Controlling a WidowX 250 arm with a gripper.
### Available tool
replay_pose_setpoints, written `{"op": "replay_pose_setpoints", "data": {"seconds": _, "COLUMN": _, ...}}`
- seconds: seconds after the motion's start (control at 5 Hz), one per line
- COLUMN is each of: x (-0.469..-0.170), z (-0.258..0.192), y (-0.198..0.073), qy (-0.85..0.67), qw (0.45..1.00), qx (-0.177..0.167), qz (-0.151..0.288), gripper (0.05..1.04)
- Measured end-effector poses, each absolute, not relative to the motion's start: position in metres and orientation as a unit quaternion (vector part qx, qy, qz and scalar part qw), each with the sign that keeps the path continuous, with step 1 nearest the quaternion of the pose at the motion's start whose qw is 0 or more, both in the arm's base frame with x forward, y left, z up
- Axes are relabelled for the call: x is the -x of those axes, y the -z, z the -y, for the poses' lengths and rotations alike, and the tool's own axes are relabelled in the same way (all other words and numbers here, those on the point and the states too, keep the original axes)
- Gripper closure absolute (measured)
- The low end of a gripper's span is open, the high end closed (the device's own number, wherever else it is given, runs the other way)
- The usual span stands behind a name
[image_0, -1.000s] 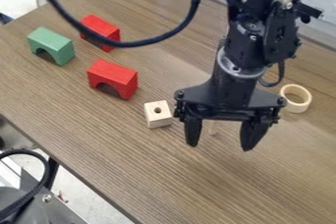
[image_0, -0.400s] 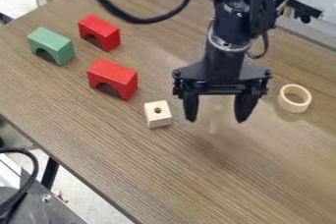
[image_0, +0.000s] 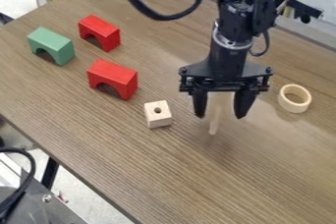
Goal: Put the small cylinder into the hole of the block
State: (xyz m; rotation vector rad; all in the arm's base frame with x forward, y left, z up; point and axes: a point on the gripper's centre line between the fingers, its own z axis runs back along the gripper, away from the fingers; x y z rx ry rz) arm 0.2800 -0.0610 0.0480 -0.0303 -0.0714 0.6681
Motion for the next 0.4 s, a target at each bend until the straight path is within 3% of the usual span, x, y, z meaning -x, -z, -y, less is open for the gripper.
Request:
{"op": "replay_pose_setpoints", "data": {"seconds": 0.2, "x": -0.276, "z": 0.059, "y": -0.048, "qy": -0.323, "qw": 0.946, "qx": 0.003, "qz": 0.020, "gripper": 0.706}}
{"op": "replay_pose_setpoints", "data": {"seconds": 0.4, "x": -0.268, "z": 0.051, "y": -0.061, "qy": -0.326, "qw": 0.945, "qx": 0.004, "qz": 0.006, "gripper": 0.918}}
